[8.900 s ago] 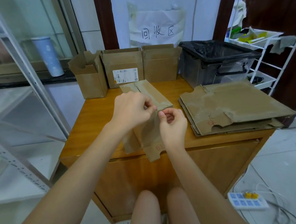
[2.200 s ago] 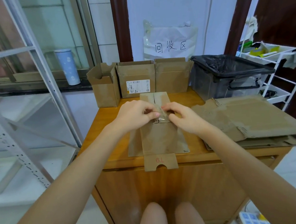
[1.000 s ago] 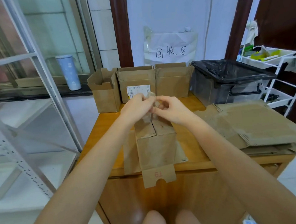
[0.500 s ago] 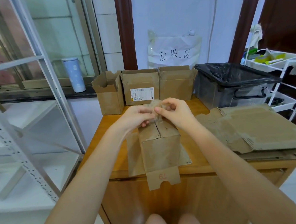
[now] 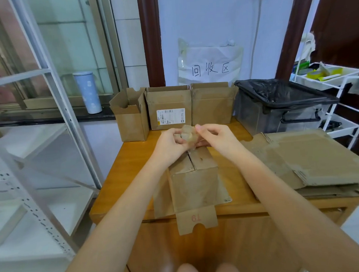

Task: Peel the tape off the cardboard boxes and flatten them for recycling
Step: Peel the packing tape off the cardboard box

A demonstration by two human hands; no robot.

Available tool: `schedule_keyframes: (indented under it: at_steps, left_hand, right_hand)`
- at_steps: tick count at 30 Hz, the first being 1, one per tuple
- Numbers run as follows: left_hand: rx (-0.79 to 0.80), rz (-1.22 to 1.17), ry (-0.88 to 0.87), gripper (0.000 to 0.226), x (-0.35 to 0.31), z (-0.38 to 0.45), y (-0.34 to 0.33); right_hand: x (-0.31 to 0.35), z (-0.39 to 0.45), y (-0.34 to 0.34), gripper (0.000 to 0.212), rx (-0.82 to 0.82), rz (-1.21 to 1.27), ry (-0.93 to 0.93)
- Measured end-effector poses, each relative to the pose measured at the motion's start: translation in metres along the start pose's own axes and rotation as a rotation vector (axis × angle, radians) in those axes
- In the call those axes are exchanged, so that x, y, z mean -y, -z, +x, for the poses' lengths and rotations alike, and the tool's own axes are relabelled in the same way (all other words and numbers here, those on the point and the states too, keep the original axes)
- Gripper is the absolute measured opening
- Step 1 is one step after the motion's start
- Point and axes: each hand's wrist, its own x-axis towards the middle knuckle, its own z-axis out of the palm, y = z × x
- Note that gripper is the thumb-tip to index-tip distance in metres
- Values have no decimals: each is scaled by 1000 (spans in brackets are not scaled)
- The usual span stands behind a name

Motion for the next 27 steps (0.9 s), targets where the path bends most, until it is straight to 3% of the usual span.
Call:
schedule_keyframes:
  at_steps: [2, 5, 10, 12, 19, 24, 27]
  left_hand:
    - [14, -29, 6, 65, 1, -1, 2]
    - [45, -9, -27, 40, 3, -1, 4]
    - [43, 12, -62, 21, 5, -1, 3]
    - [47, 17, -85, 19, 5, -1, 3]
    - [226, 34, -143, 20, 7, 0, 18]
    - [503, 15, -75, 46, 9, 1, 33]
    - [345, 69, -116, 39, 8, -2, 24]
  right_hand:
    - [-4, 0, -1, 19, -30, -2, 16]
    - [-6, -2, 2, 16, -26, -39, -9]
    - [-4, 0, 11, 43, 150, -179, -100]
    - [1, 1, 9, 38, 188, -274, -49]
    - [2, 4, -2, 21, 95, -251, -62]
    - [-4, 6, -6, 18, -8, -358, 15]
    - [-9, 4, -10, 17, -51, -378, 73]
